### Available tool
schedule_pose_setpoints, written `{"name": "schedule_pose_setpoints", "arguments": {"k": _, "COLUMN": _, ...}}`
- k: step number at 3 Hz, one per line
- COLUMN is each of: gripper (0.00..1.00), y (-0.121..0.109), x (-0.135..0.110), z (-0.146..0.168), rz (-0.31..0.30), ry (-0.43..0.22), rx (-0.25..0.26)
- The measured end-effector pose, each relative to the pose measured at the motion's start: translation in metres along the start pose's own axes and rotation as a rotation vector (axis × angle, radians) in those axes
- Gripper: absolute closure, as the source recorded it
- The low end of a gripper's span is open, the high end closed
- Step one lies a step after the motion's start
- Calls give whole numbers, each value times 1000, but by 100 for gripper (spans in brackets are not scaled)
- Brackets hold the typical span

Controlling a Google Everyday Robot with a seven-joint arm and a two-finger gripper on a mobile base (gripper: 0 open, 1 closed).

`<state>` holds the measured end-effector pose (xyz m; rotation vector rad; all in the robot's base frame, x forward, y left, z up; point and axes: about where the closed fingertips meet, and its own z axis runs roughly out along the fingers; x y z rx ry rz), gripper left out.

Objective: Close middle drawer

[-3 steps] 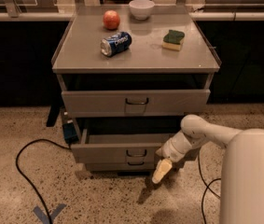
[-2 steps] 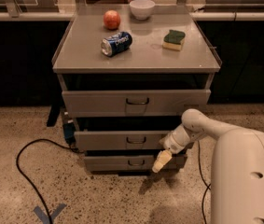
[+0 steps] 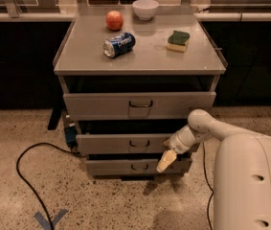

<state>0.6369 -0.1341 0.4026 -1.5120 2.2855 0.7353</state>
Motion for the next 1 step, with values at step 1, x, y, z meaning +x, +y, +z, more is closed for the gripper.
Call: {"name": "schedule_pose_setpoints", "arguments": {"k": 1, "gripper": 0, "y": -18, "x": -11, "z": 4, "rz": 8, "ry": -65, "rx": -14}}
